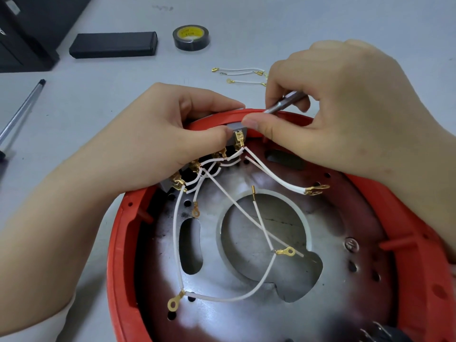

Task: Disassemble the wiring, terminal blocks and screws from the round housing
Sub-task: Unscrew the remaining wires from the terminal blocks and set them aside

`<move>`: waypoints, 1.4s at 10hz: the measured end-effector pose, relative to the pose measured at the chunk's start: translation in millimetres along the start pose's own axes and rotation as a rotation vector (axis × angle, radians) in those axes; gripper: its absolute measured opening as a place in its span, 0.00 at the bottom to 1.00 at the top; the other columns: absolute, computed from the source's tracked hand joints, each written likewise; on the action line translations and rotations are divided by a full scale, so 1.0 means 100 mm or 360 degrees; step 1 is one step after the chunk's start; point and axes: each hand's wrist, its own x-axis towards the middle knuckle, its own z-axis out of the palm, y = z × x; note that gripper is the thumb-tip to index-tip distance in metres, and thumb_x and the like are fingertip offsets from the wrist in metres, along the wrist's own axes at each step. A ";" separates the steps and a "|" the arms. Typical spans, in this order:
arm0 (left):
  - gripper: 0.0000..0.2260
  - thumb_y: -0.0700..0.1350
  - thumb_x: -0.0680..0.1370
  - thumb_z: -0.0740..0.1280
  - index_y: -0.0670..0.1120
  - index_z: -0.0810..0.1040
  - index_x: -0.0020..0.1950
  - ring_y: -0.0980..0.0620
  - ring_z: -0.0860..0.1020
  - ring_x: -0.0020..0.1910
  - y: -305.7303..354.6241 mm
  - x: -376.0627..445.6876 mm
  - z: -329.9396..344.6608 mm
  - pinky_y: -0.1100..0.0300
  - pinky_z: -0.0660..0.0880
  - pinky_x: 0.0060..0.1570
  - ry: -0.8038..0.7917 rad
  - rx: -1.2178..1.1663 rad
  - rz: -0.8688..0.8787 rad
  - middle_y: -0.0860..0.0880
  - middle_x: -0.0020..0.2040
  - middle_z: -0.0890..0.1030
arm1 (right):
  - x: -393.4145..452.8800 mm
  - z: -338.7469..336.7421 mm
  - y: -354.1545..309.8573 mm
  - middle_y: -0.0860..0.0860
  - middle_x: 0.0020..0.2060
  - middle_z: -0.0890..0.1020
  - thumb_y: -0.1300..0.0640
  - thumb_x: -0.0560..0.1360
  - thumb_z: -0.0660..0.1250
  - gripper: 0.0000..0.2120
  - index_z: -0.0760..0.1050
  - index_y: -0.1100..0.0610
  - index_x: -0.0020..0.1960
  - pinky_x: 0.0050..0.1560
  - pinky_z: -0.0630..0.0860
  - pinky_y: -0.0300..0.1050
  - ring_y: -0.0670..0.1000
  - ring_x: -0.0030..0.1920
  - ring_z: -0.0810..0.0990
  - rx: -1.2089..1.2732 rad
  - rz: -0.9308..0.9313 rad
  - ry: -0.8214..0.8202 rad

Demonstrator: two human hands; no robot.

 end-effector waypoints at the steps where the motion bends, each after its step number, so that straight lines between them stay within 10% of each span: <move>1: 0.10 0.46 0.73 0.69 0.60 0.83 0.50 0.64 0.74 0.24 0.00 0.00 0.00 0.71 0.70 0.22 0.0007 0.0023 -0.0008 0.59 0.33 0.83 | -0.01 0.05 0.01 0.55 0.37 0.80 0.39 0.72 0.62 0.17 0.72 0.52 0.46 0.44 0.75 0.62 0.59 0.41 0.78 0.0121 0.0052 0.0027; 9: 0.10 0.46 0.74 0.68 0.59 0.83 0.50 0.65 0.72 0.22 0.00 0.01 0.01 0.74 0.69 0.21 0.0018 0.0033 0.0020 0.61 0.31 0.81 | 0.06 -0.08 0.01 0.44 0.35 0.71 0.35 0.75 0.59 0.18 0.70 0.51 0.46 0.48 0.65 0.48 0.48 0.42 0.70 -0.0224 -0.0081 -0.0397; 11: 0.10 0.43 0.76 0.69 0.58 0.82 0.51 0.65 0.72 0.20 -0.01 0.00 0.01 0.74 0.68 0.21 0.0024 0.0032 0.0001 0.61 0.29 0.80 | 0.07 -0.02 -0.08 0.48 0.44 0.75 0.45 0.76 0.65 0.16 0.75 0.57 0.55 0.52 0.67 0.46 0.49 0.47 0.72 0.0225 0.0118 -0.0395; 14: 0.09 0.46 0.75 0.69 0.59 0.83 0.50 0.64 0.72 0.21 -0.02 0.00 0.00 0.70 0.71 0.20 0.0041 0.0070 -0.0016 0.61 0.30 0.81 | 0.10 -0.09 -0.05 0.44 0.35 0.74 0.33 0.73 0.58 0.19 0.68 0.49 0.44 0.47 0.64 0.45 0.48 0.43 0.69 -0.0273 -0.0032 -0.0333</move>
